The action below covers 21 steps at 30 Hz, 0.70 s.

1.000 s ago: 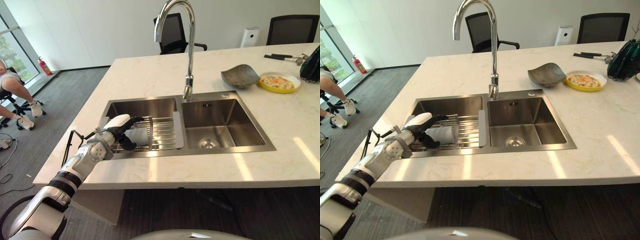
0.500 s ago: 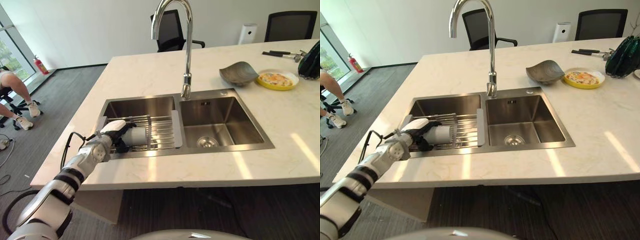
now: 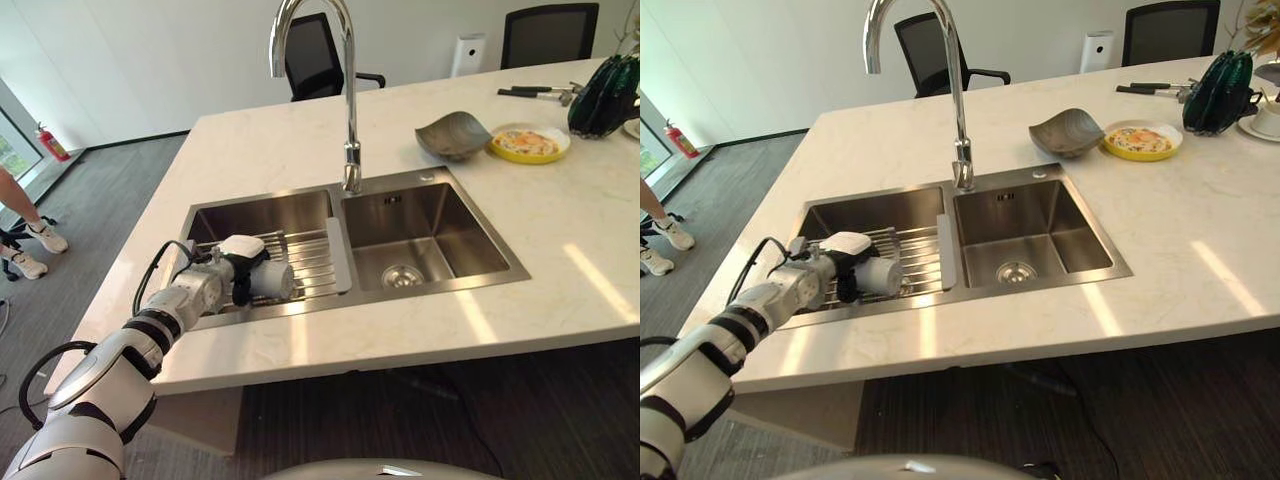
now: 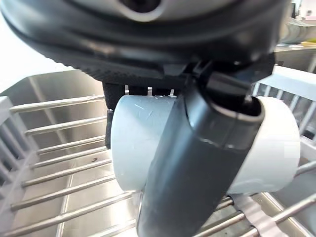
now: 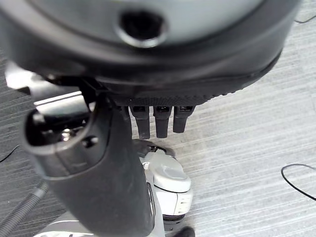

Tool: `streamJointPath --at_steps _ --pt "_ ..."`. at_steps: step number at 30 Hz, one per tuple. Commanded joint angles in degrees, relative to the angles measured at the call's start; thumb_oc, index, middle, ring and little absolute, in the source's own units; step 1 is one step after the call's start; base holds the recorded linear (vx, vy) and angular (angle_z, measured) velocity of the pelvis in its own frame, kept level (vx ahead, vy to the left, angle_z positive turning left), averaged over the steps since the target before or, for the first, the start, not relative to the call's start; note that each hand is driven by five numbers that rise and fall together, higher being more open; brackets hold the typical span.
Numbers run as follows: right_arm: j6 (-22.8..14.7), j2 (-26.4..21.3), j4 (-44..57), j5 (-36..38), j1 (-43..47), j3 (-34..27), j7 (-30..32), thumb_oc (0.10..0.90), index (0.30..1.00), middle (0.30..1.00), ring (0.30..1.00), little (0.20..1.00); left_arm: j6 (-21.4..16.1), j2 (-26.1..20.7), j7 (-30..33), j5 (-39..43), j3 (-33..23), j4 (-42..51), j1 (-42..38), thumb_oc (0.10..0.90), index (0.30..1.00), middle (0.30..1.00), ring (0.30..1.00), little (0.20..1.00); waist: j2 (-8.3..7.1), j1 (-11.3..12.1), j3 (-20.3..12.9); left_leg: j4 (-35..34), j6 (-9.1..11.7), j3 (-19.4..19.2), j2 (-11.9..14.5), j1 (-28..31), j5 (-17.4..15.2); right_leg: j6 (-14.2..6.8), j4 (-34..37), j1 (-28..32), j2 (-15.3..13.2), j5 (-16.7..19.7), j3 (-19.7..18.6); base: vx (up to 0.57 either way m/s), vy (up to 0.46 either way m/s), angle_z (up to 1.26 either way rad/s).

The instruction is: Place the dishes in the dishwasher.

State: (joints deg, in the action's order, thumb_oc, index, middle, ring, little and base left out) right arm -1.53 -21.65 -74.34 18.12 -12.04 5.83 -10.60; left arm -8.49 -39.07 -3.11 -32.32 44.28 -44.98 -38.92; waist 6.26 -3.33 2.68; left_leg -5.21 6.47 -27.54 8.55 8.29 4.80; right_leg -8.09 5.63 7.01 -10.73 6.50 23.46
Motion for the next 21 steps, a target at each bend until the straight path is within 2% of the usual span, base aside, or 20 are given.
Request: streamJointPath --at_steps 1,4,5,6,7,8,9,10,11,13,14,15,18,19,20,21 --pt "-2.1 1.2 -0.1 0.3 2.2 1.5 0.4 0.800 0.900 0.900 0.900 0.900 -2.7 -5.6 8.0 -1.5 -4.0 4.4 -7.5 0.400 0.300 0.300 0.300 0.300 -1.99 0.6 1.4 3.3 1.3 -0.4 -0.6 -0.4 -1.4 -4.0 -2.6 1.8 -2.2 -5.5 2.6 -0.02 -0.055 0.00" --pt "-2.3 1.7 0.5 0.6 2.4 1.5 0.6 0.800 0.900 0.900 0.900 0.900 -3.6 -8.2 13.8 -1.6 -8.6 10.9 -4.3 0.400 0.300 0.300 0.300 0.300 -2.04 1.7 1.3 4.8 1.9 0.5 0.2 -0.8 -1.3 -3.6 -2.4 2.6 -1.6 -6.2 3.0 -0.03 -0.109 0.00" --pt "-2.8 3.3 1.2 1.0 1.9 1.2 0.8 0.800 0.900 0.900 0.900 0.900 -4.5 -10.3 17.3 0.5 -15.8 20.4 1.3 0.400 0.300 0.300 0.300 0.300 -2.09 2.9 1.4 6.6 2.6 1.4 1.1 -1.5 -0.7 -3.0 -2.1 3.2 -0.9 -6.9 3.3 -0.04 -0.143 0.01" --pt "-2.8 3.2 1.3 0.9 1.8 1.5 0.8 0.800 0.900 0.900 0.900 0.900 -4.4 -10.7 16.9 0.5 -16.7 21.3 2.3 0.400 0.300 0.300 0.300 0.300 -1.97 2.6 1.3 6.8 2.7 1.4 1.2 -1.5 -0.8 -2.9 -2.1 3.2 -0.9 -7.0 3.3 -0.11 -0.212 0.00" --pt "-3.0 4.8 1.7 1.1 1.5 1.1 1.2 0.800 0.900 0.900 0.900 0.900 -5.5 -10.0 20.2 3.1 -25.8 30.5 9.6 0.400 0.300 0.300 0.300 0.300 -2.06 4.1 1.6 9.4 3.1 1.7 2.6 -3.1 1.4 -1.7 -1.9 3.5 -0.1 -7.2 4.2 -0.03 -0.126 0.04" --pt "-3.0 4.6 1.7 1.1 1.5 1.3 1.2 0.800 0.900 0.900 0.900 0.900 -5.4 -10.0 20.0 3.1 -26.3 31.0 10.3 0.400 0.300 0.300 0.300 0.300 -1.93 3.9 1.3 9.4 3.8 2.8 2.6 -2.8 0.6 -2.0 -1.7 3.9 0.1 -7.9 3.4 -0.04 -0.192 0.10" --pt "-3.0 5.2 1.9 1.0 1.1 1.3 1.2 0.800 0.900 0.900 0.900 0.900 -6.5 -9.4 20.4 5.3 -31.7 36.4 14.4 0.400 0.300 0.300 0.300 0.300 -1.81 4.5 1.3 10.5 4.5 3.5 3.3 -3.4 1.4 -1.5 -1.2 4.5 0.8 -8.3 3.6 -0.02 -0.157 0.20" --pt "-3.1 5.4 2.2 0.7 0.8 1.3 1.3 0.800 0.900 0.900 0.900 0.900 -7.4 -7.9 20.6 8.9 -36.4 40.0 18.4 0.400 0.300 0.300 0.300 0.300 -1.82 5.5 1.8 12.2 4.5 3.5 4.2 -4.3 3.2 -0.4 -1.2 4.5 1.5 -8.1 4.6 -0.10 -0.302 0.18" --pt "-3.0 5.6 2.4 -0.5 0.7 1.3 1.2 0.800 0.900 0.900 0.900 0.900 -9.1 -4.2 18.6 19.4 -44.2 45.3 24.4 0.400 0.300 0.300 0.300 0.300 -1.81 7.4 2.0 14.6 5.6 4.7 5.7 -5.4 5.4 0.6 -0.9 5.3 2.8 -9.1 4.8 -0.09 -0.321 0.21" --pt "-2.7 5.5 3.1 -2.8 0.0 2.7 0.9 0.800 0.900 0.900 0.900 0.900 -11.3 0.8 15.2 33.3 -51.5 50.0 31.0 0.400 0.300 0.300 0.300 0.300 -1.37 9.7 2.1 16.1 7.3 6.3 8.0 -5.9 9.2 1.8 -0.6 6.5 4.5 -10.2 6.2 -0.03 -0.266 0.20" --pt "-2.7 5.4 3.1 -2.8 -0.1 2.9 0.9 0.800 0.900 0.900 0.900 0.900 -11.2 0.9 14.9 33.5 -52.0 50.5 31.5 0.400 0.300 0.300 0.300 0.300 -1.26 9.4 2.1 16.2 7.4 6.4 8.1 -5.9 9.3 1.9 -0.6 6.6 4.6 -10.2 6.3 -0.03 -0.169 0.28" --pt "-2.8 5.3 3.7 -4.0 -0.1 3.8 0.7 0.800 0.900 0.900 0.900 0.900 -11.6 2.5 13.7 36.8 -54.7 52.3 34.7 0.400 0.300 0.300 0.300 0.300 -1.04 10.2 2.1 16.1 7.6 7.0 9.3 -5.8 10.4 2.6 -0.6 7.0 5.5 -11.0 6.5 -0.04 -0.159 0.35" --pt "-2.8 4.6 4.7 -6.6 0.8 5.9 0.4 0.800 0.900 0.900 0.900 0.900 -11.8 5.9 10.5 43.5 -57.1 54.5 39.2 0.400 0.300 0.300 0.300 0.300 -1.32 13.7 2.5 14.1 8.5 8.6 12.7 -6.2 17.0 3.3 -0.6 7.9 6.5 -12.7 9.2 -0.11 -0.167 0.57" --pt "-2.7 4.4 4.5 -6.8 0.6 5.1 0.4 0.800 0.900 0.900 0.900 0.900 -11.0 6.9 8.8 45.3 -57.3 55.5 40.9 0.400 0.300 0.300 0.300 0.300 -1.88 14.4 2.6 10.0 8.5 3.7 16.3 -6.2 19.8 4.2 -0.7 8.6 6.5 -13.3 13.4 -0.14 -0.113 0.75" --pt "-2.7 4.4 4.5 -6.8 0.5 5.0 0.4 0.800 0.900 0.900 0.900 0.900 -10.9 7.0 8.6 45.4 -57.4 55.8 41.1 0.400 0.300 0.300 0.300 0.300 -1.88 14.2 2.6 9.3 8.5 3.9 16.1 -6.1 20.3 4.2 -0.7 8.7 6.5 -13.4 13.8 -0.23 -0.062 1.03" --pt "-2.2 4.6 3.9 -6.8 0.1 4.0 0.3 0.800 0.900 0.900 0.900 0.900 -10.3 7.1 8.1 45.1 -57.5 55.7 41.8 0.400 0.300 0.300 0.300 0.300 -1.99 14.0 2.5 7.3 8.5 -1.5 19.0 -6.0 20.8 4.4 -0.7 8.7 6.1 -13.6 16.7 -0.31 0.084 1.58"
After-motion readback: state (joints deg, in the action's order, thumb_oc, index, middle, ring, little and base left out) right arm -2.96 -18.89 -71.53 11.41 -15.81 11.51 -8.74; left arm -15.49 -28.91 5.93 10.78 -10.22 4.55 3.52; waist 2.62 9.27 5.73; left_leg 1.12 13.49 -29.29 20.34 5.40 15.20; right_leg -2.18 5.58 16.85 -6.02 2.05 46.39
